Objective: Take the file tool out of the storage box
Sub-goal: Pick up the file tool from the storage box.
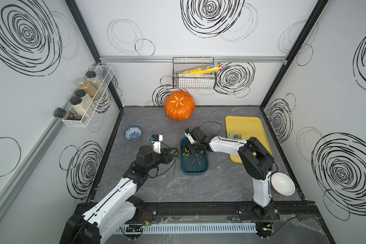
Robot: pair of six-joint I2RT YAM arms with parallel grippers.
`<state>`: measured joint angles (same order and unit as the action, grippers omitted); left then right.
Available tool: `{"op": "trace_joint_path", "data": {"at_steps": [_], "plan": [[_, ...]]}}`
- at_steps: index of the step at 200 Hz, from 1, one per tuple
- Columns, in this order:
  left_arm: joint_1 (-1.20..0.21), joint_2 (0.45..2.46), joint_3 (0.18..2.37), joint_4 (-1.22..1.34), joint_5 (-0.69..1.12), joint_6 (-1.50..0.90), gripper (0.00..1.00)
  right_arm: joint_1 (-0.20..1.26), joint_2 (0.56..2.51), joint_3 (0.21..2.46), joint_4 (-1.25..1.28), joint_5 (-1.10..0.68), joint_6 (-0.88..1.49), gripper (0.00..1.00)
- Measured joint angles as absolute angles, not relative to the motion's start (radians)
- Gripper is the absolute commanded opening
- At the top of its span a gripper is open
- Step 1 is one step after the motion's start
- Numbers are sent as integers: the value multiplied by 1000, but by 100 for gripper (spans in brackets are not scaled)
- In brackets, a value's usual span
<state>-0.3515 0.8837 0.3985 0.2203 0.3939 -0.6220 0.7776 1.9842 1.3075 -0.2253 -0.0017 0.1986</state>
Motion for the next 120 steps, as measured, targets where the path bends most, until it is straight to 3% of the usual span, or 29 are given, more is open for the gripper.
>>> {"op": "trace_joint_path", "data": {"at_steps": [63, 120], "plan": [[-351, 913, 350, 400, 604, -674, 58, 778, 1791, 1282, -196, -26, 218, 2], [-358, 934, 340, 456, 666, -693, 59, 775, 1705, 1271, -106, -108, 239, 0]]}}
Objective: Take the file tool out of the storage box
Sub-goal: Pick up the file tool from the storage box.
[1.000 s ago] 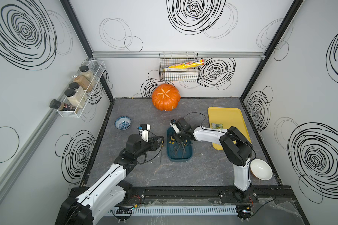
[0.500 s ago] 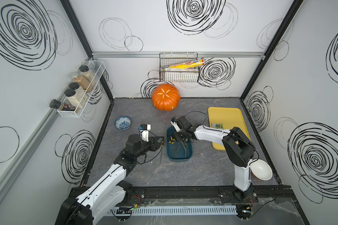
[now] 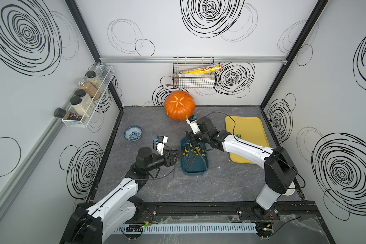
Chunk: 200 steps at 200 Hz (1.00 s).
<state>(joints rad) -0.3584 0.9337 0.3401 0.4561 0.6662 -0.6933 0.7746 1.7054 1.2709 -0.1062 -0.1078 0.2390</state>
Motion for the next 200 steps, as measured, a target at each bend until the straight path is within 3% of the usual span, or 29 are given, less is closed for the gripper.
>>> {"op": "trace_joint_path", "data": {"at_steps": [73, 120, 200], "plan": [[-440, 991, 340, 481, 661, -688, 58, 774, 1526, 1050, 221, -324, 464, 0], [-468, 1040, 345, 472, 654, -673, 52, 774, 1522, 1002, 435, -463, 615, 0], [-509, 952, 352, 424, 575, -633, 56, 774, 1535, 956, 619, -574, 741, 0]]}}
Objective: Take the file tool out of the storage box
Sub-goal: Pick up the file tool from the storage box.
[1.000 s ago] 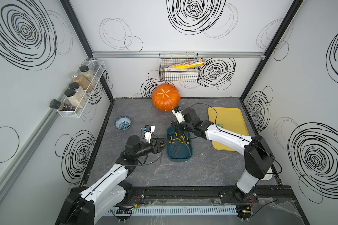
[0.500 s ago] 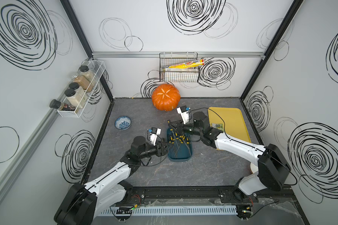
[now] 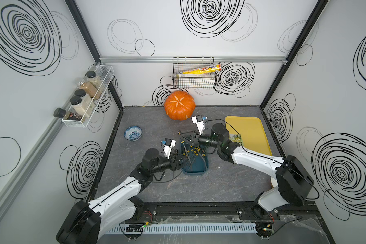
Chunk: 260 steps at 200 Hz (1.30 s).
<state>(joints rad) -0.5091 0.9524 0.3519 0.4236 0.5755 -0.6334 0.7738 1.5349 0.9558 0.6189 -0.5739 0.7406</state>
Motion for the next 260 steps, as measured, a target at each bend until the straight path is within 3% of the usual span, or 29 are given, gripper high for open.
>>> {"op": "trace_joint_path", "data": {"at_steps": [11, 112, 176, 193, 227, 260], "plan": [[-510, 936, 356, 384, 536, -630, 61, 774, 1534, 956, 612, -571, 733, 0], [-509, 829, 350, 383, 480, -655, 63, 775, 1538, 968, 573, -564, 708, 0], [-538, 970, 350, 434, 571, -663, 46, 780, 1578, 978, 615, -601, 735, 0], [-546, 968, 350, 442, 573, -657, 30, 781, 1578, 967, 644, -602, 745, 0], [-550, 966, 350, 452, 580, -655, 21, 781, 1577, 933, 701, -598, 762, 0], [-554, 969, 350, 446, 583, -662, 3, 781, 1569, 888, 763, -580, 770, 0]]}}
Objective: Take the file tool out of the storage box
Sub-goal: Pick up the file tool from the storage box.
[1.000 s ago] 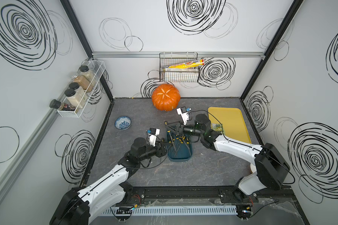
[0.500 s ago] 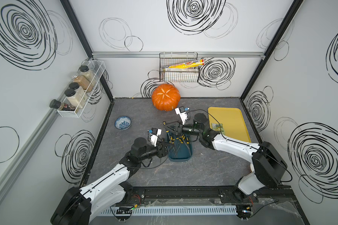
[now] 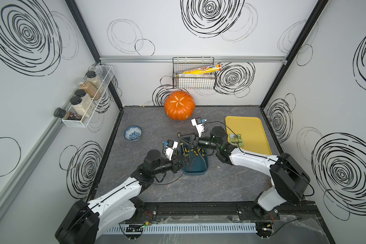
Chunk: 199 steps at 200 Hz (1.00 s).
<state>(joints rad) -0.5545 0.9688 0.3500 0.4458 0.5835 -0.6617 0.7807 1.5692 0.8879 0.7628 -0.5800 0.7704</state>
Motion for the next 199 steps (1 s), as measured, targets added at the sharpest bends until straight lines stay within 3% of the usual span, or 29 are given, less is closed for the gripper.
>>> {"op": "trace_joint_path", "data": {"at_steps": [23, 32, 44, 56, 74, 128, 162, 199], "plan": [[-558, 970, 350, 449, 588, -659, 0, 781, 1552, 853, 805, -567, 775, 0], [-559, 970, 350, 449, 591, -658, 0, 781, 1549, 840, 826, -562, 776, 5], [-561, 970, 350, 447, 594, -657, 0, 782, 1545, 826, 848, -560, 776, 24], [-562, 970, 350, 446, 593, -654, 0, 782, 1545, 814, 869, -561, 783, 49], [-560, 970, 350, 443, 580, -653, 0, 784, 1540, 788, 890, -565, 784, 63], [-558, 969, 411, 282, 489, -619, 0, 786, 1425, 752, 753, -513, 701, 68], [-558, 991, 601, -34, 303, -608, 0, 786, 1279, 856, 406, -319, 489, 69], [-570, 1143, 794, -359, 173, -591, 0, 781, 1216, 879, 157, -97, 306, 68]]}}
